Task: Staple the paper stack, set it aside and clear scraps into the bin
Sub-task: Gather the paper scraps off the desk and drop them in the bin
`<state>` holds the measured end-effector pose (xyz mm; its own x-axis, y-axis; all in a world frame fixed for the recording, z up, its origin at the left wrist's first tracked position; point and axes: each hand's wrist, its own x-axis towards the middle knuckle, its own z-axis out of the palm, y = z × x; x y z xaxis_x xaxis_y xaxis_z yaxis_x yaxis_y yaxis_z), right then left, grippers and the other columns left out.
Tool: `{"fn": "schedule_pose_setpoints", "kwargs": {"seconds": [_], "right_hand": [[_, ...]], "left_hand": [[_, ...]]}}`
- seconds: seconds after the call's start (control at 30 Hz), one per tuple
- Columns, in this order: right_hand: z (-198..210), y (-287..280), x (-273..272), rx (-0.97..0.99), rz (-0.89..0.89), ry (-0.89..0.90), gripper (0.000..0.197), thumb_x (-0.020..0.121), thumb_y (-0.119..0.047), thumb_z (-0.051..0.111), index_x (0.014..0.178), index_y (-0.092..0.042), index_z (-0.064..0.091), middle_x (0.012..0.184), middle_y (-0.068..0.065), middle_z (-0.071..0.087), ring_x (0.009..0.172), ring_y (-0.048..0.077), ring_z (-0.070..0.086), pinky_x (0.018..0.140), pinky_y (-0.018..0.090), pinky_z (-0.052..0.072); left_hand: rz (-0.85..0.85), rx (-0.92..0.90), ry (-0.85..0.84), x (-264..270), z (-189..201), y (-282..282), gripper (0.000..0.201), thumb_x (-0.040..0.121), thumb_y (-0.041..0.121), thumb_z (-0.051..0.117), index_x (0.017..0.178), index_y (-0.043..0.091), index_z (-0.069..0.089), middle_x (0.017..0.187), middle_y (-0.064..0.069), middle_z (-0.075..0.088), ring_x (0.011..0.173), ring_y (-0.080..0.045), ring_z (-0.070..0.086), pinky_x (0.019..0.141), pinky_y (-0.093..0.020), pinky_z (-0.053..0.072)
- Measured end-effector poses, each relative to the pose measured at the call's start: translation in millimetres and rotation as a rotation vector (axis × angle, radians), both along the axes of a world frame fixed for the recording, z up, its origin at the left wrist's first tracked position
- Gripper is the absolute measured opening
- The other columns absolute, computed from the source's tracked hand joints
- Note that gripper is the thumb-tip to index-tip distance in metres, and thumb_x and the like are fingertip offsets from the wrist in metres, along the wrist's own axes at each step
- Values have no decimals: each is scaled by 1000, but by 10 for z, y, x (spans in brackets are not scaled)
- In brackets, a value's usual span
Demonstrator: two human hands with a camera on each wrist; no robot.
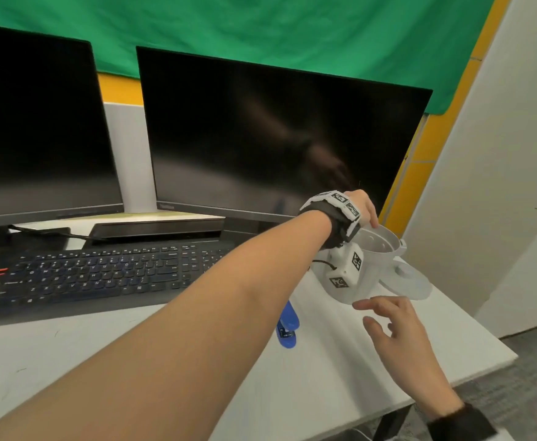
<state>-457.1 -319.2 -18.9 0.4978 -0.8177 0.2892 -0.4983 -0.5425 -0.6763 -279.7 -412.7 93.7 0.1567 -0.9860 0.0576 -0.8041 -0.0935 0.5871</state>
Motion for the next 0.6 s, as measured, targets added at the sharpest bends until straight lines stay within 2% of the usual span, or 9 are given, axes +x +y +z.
{"fn": "schedule_pose_setpoints", "kwargs": {"seconds": [0.1, 0.17, 0.23, 0.3, 0.33, 0.4, 0.5, 0.6], "right_hand": [[28, 74, 63, 45, 8, 22, 24, 91, -10, 54, 98, -29, 66, 107, -4, 49, 105, 13, 52, 80, 19, 34], [31, 145, 110, 52, 26, 50, 22, 92, -11, 52, 99, -28, 66, 109, -4, 50, 104, 14, 54, 75, 12, 36], [27, 242, 189, 50, 62, 82, 23, 92, -11, 52, 99, -28, 65, 108, -4, 52, 102, 13, 56, 73, 8, 36], [8, 352, 310, 47, 122, 134, 24, 92, -11, 51, 99, -30, 63, 105, -6, 54, 101, 12, 57, 72, 9, 37], [1, 412, 388, 44, 161, 166, 25, 92, -11, 50, 101, -30, 63, 105, -6, 54, 100, 12, 57, 73, 11, 37], [1, 559, 569, 37, 252, 262, 27, 93, -13, 48, 112, -25, 62, 110, -4, 54, 98, 12, 57, 77, 16, 37], [5, 813, 879, 82, 415, 450, 37, 95, -21, 48, 132, -20, 51, 122, -2, 51, 91, 7, 53, 86, 17, 36], [-3, 1100, 1180, 115, 515, 680, 51, 94, -33, 51, 141, -17, 39, 132, 7, 42, 114, 19, 52, 99, 26, 38]], "left_hand": [[66, -153, 42, 55, 15, 59, 18, 90, 3, 58, 98, 10, 72, 110, -8, 67, 88, -19, 66, 72, -25, 54], [63, -238, 60, 110, 53, 168, 14, 91, 12, 59, 100, 13, 71, 100, -7, 72, 79, -15, 71, 75, -28, 58], [55, -263, 16, 204, 120, 368, 16, 92, 23, 58, 99, 16, 70, 95, -3, 74, 85, -14, 70, 85, -35, 57], [53, -264, -70, 351, 191, 667, 18, 91, 27, 58, 101, 19, 72, 109, 1, 70, 99, -14, 64, 93, -35, 52], [42, -268, -108, 439, 208, 848, 19, 91, 25, 59, 104, 19, 72, 115, 3, 65, 102, -12, 60, 93, -31, 49], [37, -268, -140, 624, 180, 1290, 19, 91, 21, 60, 106, 17, 71, 109, 4, 56, 97, -9, 53, 87, -24, 44], [116, -227, -137, 932, -8, 2069, 16, 88, 20, 62, 100, 15, 72, 97, 5, 60, 92, -13, 61, 83, -25, 49], [233, -95, -159, 1244, -304, 2840, 14, 88, 21, 61, 97, 16, 72, 91, 7, 65, 87, -10, 62, 83, -27, 52]]}}
